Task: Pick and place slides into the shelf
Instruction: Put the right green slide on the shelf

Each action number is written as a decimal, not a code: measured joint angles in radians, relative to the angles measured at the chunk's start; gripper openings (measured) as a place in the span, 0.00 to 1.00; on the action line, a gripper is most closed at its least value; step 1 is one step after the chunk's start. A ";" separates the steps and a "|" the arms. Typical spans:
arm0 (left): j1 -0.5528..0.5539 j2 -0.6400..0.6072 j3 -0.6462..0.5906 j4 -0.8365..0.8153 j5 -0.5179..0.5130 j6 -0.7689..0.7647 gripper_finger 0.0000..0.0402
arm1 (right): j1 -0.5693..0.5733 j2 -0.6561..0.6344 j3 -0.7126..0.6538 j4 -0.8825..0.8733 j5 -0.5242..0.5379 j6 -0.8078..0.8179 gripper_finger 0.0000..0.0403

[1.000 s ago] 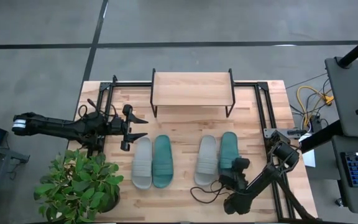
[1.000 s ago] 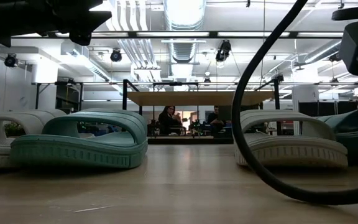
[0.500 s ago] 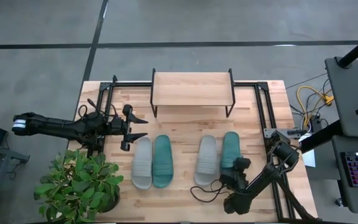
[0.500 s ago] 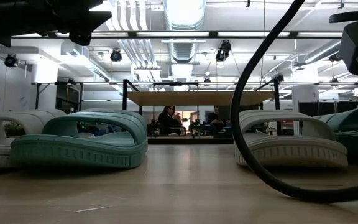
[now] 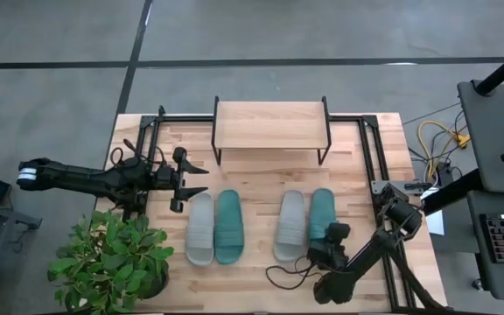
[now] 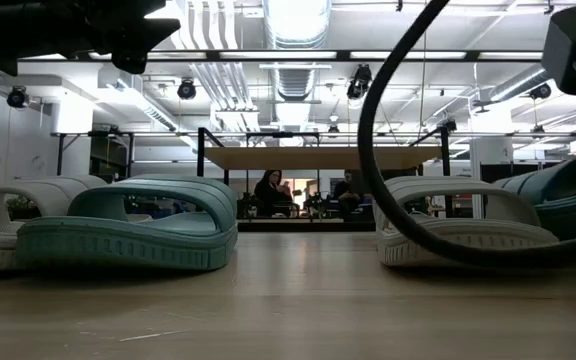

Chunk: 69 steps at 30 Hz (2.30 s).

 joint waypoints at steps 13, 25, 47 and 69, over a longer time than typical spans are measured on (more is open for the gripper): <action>0.000 0.000 0.000 0.000 0.000 0.000 0.52 | 0.000 -0.075 0.010 0.001 0.030 -0.042 0.03; 0.000 0.000 0.000 0.000 0.000 0.000 0.52 | 0.000 -0.198 0.009 -0.001 0.132 -0.063 0.03; 0.000 0.010 0.000 0.000 0.000 0.000 0.52 | 0.000 -0.329 0.033 0.008 0.533 -0.044 0.03; 0.000 0.011 0.000 0.005 0.000 0.000 0.52 | -0.036 -0.329 0.081 0.009 0.938 -0.166 0.03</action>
